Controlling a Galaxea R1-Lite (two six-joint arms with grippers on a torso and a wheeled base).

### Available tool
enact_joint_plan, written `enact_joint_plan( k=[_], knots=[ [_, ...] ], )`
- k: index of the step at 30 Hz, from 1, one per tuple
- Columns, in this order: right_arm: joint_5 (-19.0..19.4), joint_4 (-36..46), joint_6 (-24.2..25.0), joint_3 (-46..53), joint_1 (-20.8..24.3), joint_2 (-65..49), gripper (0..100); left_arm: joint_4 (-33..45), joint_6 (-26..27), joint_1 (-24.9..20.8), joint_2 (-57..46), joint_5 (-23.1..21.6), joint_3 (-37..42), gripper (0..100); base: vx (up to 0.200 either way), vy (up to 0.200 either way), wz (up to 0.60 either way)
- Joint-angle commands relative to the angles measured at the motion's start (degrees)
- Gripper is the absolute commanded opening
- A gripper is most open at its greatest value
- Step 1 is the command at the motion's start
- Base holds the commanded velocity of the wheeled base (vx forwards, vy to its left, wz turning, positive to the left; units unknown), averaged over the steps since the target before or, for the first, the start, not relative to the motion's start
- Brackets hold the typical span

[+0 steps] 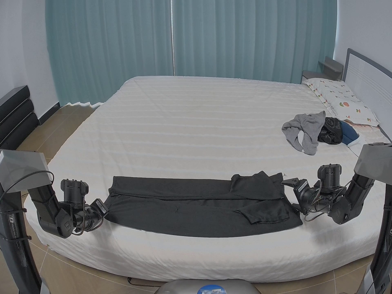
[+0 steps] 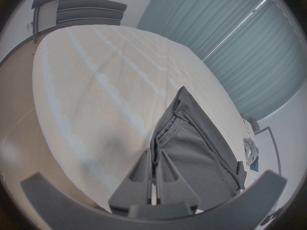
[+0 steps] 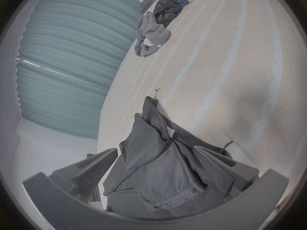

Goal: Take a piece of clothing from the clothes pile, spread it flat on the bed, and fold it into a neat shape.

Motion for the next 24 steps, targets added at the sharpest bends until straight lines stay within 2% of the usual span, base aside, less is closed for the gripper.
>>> enact_joint_plan(
  k=[1,10,17,21,24],
  knots=[
    [0.0,0.0,-0.4,0.5,-0.1,-0.8,100,0.2,0.0,0.3,-0.6,-0.1,0.3,0,0.000,0.000,0.00],
    [-0.5,0.7,-4.5,2.1,-0.9,-2.5,100,0.2,0.1,-0.1,-0.5,-0.1,1.1,0,0.000,0.000,0.00],
    [-0.6,2.9,-11.5,5.7,-0.6,-2.8,100,0.2,0.1,-0.1,-0.6,-0.1,1.3,0,0.000,0.000,0.00],
    [-0.6,7.9,-12.5,5.2,-0.7,-2.6,100,0.1,0.1,-0.1,-0.2,-0.1,1.1,0,0.000,0.000,0.00],
    [-0.6,8.6,-12.5,5.2,-0.7,-2.6,100,0.1,0.2,-0.1,-0.1,-0.1,1.2,0,0.000,0.000,0.00]
  ],
)
